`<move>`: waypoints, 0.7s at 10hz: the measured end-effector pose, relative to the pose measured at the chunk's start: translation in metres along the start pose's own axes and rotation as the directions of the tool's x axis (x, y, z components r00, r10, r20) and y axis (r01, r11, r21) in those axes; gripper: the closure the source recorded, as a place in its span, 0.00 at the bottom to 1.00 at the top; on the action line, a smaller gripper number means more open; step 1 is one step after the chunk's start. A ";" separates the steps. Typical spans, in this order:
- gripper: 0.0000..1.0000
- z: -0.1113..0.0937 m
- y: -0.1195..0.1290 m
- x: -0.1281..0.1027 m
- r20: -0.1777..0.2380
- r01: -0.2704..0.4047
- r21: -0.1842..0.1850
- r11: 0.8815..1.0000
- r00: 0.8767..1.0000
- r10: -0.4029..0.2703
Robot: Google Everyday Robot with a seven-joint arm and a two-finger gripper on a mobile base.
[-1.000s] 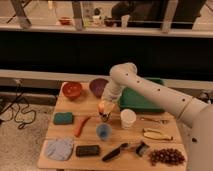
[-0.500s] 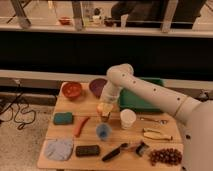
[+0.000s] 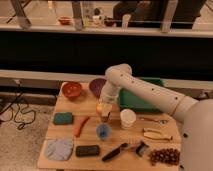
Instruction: Place apple in metal cup
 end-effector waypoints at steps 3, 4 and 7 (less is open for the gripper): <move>0.41 0.000 0.000 -0.001 0.000 0.001 0.000 1.000 1.000 -0.001; 0.33 0.001 0.000 -0.001 0.000 0.001 -0.001 1.000 1.000 -0.001; 0.20 0.001 0.000 -0.001 0.000 0.001 -0.001 1.000 1.000 -0.001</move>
